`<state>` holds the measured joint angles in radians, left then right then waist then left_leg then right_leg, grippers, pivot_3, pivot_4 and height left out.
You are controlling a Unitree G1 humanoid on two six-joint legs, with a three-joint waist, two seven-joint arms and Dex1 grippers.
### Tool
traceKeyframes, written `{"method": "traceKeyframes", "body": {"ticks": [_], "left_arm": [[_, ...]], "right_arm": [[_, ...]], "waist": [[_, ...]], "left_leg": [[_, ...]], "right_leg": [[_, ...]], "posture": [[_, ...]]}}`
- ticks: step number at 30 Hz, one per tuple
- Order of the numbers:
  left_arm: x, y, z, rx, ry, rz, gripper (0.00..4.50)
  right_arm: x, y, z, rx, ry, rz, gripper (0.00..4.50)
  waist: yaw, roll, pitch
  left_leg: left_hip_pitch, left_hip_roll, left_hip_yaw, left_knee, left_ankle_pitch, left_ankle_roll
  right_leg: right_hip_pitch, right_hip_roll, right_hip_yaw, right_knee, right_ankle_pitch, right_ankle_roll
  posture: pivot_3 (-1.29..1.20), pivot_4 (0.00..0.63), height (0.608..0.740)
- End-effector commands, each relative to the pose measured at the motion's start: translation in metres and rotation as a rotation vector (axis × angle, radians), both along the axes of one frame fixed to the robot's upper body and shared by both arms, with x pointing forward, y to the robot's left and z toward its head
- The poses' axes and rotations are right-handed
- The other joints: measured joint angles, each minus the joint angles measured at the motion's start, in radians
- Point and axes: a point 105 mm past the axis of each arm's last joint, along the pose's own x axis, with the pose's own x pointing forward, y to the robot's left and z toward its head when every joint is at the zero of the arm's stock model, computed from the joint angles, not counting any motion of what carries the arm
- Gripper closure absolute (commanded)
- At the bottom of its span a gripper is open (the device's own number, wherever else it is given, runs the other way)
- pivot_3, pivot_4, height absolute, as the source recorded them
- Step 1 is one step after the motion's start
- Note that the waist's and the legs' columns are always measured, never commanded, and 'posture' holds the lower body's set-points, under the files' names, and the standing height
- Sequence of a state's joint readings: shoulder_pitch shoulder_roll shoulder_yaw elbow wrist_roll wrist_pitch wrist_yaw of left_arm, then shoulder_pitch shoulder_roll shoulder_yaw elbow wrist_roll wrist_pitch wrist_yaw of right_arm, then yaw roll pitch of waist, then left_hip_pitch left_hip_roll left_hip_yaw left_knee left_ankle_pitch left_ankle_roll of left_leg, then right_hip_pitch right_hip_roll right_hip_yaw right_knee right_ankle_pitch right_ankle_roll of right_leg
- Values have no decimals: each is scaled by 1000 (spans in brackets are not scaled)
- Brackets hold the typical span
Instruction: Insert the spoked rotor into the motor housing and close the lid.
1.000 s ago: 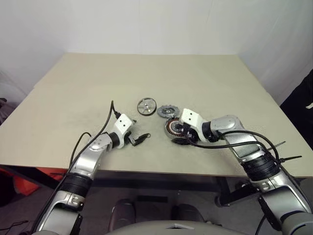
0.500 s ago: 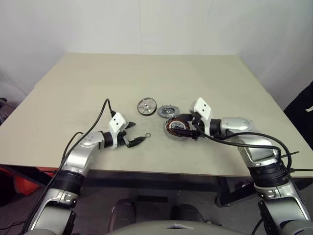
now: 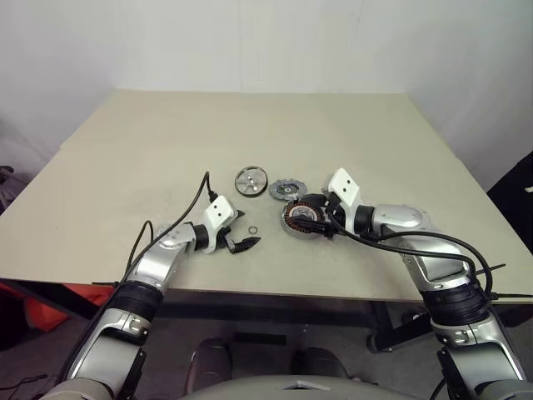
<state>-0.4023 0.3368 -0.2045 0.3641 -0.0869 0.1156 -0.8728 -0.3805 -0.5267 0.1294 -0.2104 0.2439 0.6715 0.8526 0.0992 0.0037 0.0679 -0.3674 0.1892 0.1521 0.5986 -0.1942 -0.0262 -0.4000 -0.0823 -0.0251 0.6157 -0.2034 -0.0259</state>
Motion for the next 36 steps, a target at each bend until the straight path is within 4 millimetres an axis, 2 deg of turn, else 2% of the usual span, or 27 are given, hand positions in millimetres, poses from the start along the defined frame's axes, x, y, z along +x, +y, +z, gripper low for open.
{"method": "traceKeyframes", "body": {"ticks": [1,3,4,7,11,13,19,22,25,30,33,36], "left_arm": [[-1,-3,-5,32,0,-14,0],[0,-3,-5,34,0,-8,0],[0,-3,-5,35,0,-6,416],[1,-2,-5,34,1,-3,1279],[0,-1,-5,25,14,-1,1279],[0,0,-5,25,13,4,1617],[2,3,-6,35,5,21,3397],[2,4,-7,30,15,30,3397],[2,6,-7,29,15,38,3764],[4,7,-6,25,6,47,3780],[6,1,10,-57,9,44,3780],[7,-9,31,-133,-2,0,3780]], "right_arm": [[4,2,15,13,-60,8,1217],[8,1,16,4,-70,-10,1217],[9,0,16,1,-73,-16,1180],[12,0,19,2,-80,-29,1180],[15,-1,19,0,-83,-39,1180],[16,-2,18,-8,-82,-47,1180],[19,-4,17,-18,-84,-63,1180],[20,-5,17,-21,-84,-67,1180],[21,-6,17,-22,-85,-72,1180],[23,-6,17,-29,-87,-76,1180],[24,-8,16,-48,-93,-82,1180],[25,-19,11,-100,-99,-110,1180]], "waist": [[0,0,0],[0,0,0],[0,0,0],[0,1,0],[-1,1,0],[-2,1,0],[-3,1,0],[-3,1,0],[-4,1,0],[-4,1,0],[-4,1,0],[-3,1,0]], "left_leg": [[0,0,0,0,0,0],[1,0,0,0,0,0],[1,0,0,0,0,0],[1,0,0,0,0,0],[2,0,0,0,1,-2],[2,0,0,0,1,-2],[3,1,-1,0,2,-4],[3,1,-1,-1,3,-5],[3,1,-1,-1,3,-5],[3,1,-1,-2,3,-5],[3,1,-1,-2,3,-5],[1,1,-1,-2,3,-5]], "right_leg": [[0,0,0,0,0,0],[0,0,0,0,0,0],[1,0,0,0,0,1],[1,0,0,0,-1,3],[2,0,0,0,-4,7],[2,0,0,0,-4,7],[2,0,0,0,-4,7],[1,1,0,0,-4,7],[1,1,0,0,-4,7],[1,1,0,0,-4,7],[1,1,0,0,-4,7],[-1,1,0,0,-4,7]], "posture": [[0,0,740],[0,0,740],[0,0,740],[0,0,740],[0,0,740],[0,0,740],[0,0,740],[0,0,740],[0,0,740],[0,0,740],[0,0,740],[0,0,740]]}}
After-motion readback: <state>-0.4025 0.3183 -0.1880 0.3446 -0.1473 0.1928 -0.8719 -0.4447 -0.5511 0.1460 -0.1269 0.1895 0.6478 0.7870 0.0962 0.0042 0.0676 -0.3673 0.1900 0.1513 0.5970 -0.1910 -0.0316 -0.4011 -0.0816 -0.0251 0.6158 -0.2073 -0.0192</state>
